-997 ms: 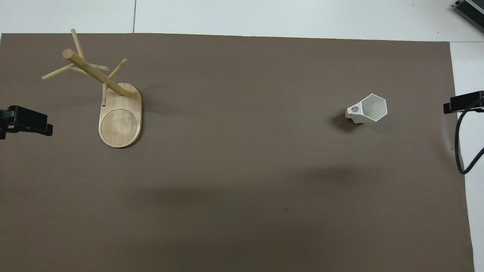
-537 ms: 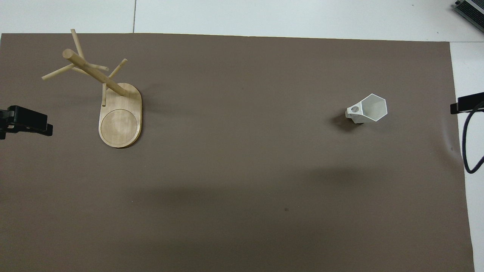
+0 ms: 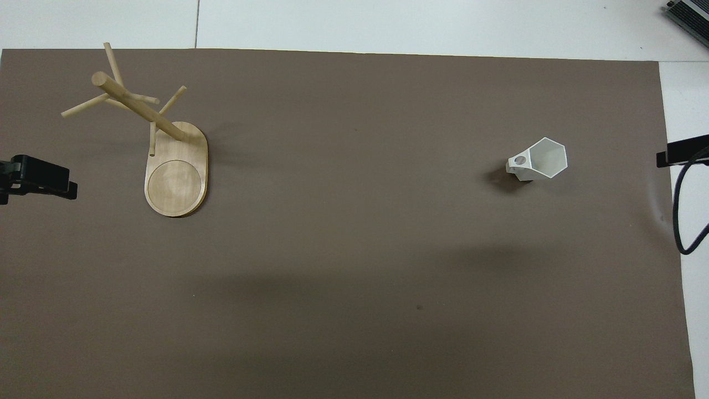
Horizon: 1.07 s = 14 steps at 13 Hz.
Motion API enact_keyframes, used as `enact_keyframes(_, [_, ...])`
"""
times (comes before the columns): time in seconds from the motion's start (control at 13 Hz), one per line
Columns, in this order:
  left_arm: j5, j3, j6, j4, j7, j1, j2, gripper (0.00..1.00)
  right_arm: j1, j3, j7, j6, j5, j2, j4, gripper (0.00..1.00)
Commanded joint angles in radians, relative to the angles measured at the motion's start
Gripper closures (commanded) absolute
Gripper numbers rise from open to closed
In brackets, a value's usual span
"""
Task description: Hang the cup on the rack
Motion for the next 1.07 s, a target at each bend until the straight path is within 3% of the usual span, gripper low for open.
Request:
enact_keyframes(0.0, [0.022,0.005,-0.005,-0.029,-0.011,-0.007,-0.027,0.00,0.003,0.022,-0.004,0.026,-0.008,-0.021,-0.028,0.00])
enact_keyframes(1.0, [0.022,0.005,-0.005,-0.029,-0.011,-0.007,-0.027,0.00,-0.005,0.040,-0.007,0.026,-0.007,-0.021,-0.028,0.00])
